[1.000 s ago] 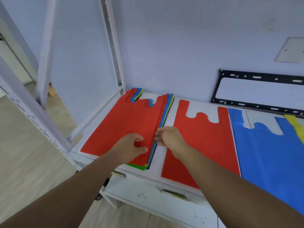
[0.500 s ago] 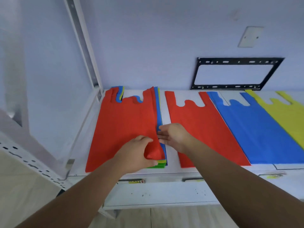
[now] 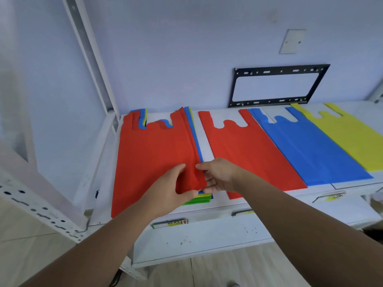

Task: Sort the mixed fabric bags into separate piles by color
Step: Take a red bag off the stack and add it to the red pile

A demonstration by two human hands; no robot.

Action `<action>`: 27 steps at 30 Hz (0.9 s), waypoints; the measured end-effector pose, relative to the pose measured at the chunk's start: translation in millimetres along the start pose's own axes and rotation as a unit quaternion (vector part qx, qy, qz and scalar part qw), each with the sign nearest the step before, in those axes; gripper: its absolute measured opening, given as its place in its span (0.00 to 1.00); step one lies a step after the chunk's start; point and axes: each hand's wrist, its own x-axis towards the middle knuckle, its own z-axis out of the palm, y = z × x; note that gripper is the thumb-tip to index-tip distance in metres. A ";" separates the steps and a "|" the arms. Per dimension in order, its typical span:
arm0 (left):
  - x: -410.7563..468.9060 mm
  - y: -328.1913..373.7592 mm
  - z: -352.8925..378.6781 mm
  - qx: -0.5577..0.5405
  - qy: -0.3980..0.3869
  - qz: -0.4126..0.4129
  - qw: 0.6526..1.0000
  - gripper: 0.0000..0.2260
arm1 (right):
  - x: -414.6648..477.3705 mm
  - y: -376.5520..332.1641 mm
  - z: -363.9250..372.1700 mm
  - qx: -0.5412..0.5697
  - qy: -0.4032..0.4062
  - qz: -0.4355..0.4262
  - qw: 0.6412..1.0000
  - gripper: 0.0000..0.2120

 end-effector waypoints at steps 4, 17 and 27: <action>-9.6 -3.3 7.2 0.059 0.014 0.040 0.997 0.40 | -2.6 -4.3 7.6 0.002 -0.053 0.022 0.998 0.31; -33.6 12.8 5.8 0.007 0.145 0.111 0.983 0.22 | 9.6 -31.0 17.3 0.111 -0.013 0.015 0.994 0.08; -36.2 -25.3 -83.1 -0.699 0.115 -0.252 0.660 0.44 | 4.0 -9.8 -17.7 0.007 -0.063 0.033 0.997 0.12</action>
